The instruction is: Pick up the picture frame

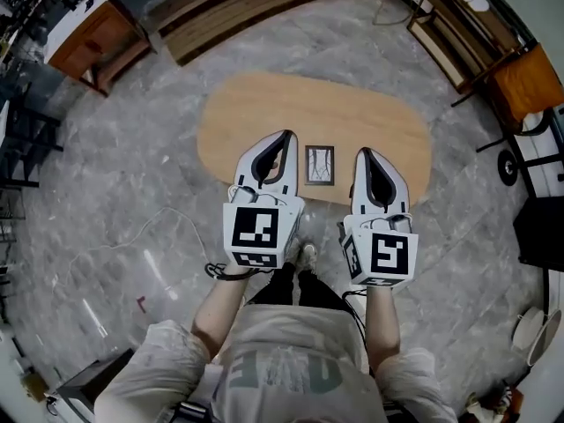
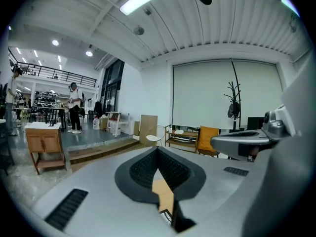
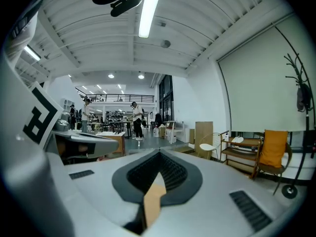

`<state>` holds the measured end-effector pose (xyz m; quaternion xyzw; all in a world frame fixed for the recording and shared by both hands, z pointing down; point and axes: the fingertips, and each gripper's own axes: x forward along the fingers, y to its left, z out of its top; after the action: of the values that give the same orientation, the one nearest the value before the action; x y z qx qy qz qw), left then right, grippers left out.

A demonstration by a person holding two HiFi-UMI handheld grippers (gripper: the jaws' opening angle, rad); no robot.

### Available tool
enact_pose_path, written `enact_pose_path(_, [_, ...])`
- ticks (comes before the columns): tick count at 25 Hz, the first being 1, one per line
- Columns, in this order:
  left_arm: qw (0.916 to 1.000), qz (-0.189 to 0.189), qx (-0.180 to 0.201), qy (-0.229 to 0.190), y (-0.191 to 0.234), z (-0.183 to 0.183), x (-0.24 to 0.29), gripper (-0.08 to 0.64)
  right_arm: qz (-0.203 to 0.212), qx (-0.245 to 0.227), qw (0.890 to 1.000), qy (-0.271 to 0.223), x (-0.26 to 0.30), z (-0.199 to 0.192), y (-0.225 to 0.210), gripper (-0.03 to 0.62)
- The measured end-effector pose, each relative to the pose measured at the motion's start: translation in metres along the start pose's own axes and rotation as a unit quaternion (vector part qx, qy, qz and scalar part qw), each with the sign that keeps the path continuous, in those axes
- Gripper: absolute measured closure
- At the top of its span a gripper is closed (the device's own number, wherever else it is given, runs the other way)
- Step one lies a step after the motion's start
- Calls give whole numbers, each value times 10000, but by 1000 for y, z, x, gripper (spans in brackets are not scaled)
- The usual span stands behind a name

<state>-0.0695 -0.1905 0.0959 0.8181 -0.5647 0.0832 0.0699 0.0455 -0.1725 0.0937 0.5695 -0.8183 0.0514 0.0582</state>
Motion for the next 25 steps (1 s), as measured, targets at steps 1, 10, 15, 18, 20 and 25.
enact_pose_path(1, [10000, -24, -2, 50, 0, -11, 8, 551, 20, -1, 10000, 38, 8, -12, -2, 586])
enact_pose_path(10, [9955, 109, -754, 569, 9, -182, 56, 551, 171, 219, 9959, 858, 47, -194, -1, 588])
enact_pose_path(15, [9915, 84, -809, 1016, 3, -280, 51, 551, 126, 661, 9880, 1394, 33, -283, -1, 588])
enact_pose_path(18, [9868, 214, -917, 1319, 1, -323, 36, 551, 184, 745, 9831, 1663, 18, -319, 5, 588])
enact_pose_path(20, [9850, 233, -896, 1453, 0, -340, 29, 551, 294, 691, 9812, 1777, 13, -336, 12, 588])
enact_pose_path(25, [9860, 174, -663, 1520, 0, -348, 24, 551, 493, 534, 9800, 1851, 10, -350, 24, 588])
